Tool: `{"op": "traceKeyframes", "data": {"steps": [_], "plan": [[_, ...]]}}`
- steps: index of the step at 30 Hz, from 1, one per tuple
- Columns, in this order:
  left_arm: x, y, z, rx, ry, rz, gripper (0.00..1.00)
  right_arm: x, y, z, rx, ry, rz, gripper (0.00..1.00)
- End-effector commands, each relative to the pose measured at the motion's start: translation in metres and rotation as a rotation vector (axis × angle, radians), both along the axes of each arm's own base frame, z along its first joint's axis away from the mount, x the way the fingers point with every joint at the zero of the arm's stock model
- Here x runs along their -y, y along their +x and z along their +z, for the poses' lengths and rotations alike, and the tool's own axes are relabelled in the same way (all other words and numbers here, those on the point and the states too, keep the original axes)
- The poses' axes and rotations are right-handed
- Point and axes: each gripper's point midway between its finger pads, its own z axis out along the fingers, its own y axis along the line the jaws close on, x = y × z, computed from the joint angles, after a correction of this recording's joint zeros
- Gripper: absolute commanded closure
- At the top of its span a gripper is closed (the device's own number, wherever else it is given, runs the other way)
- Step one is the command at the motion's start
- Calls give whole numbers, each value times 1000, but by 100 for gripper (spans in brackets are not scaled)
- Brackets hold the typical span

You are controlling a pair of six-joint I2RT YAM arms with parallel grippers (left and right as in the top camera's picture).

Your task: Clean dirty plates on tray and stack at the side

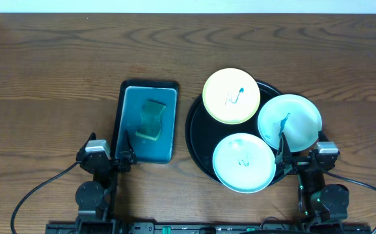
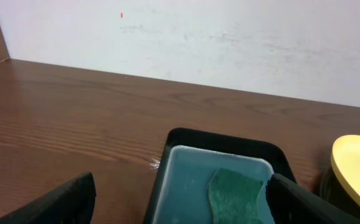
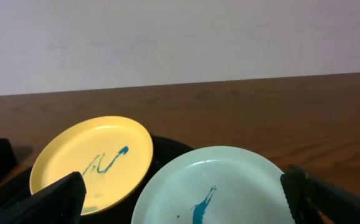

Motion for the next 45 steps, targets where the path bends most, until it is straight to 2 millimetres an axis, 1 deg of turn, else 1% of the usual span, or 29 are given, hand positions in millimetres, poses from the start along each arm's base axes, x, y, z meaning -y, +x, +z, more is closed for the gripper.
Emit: {"op": "traceKeyframes", "data": {"steps": [1, 37, 45], "plan": [[-3, -1, -16, -56, 16, 12, 12, 3, 0, -1, -2, -10, -14, 1], [-3, -1, -16, -56, 16, 12, 12, 2, 0, -1, -2, -10, -13, 1], [-3, -2, -16, -54, -38, 19, 12, 2, 0, -1, -2, -10, -10, 1]]}}
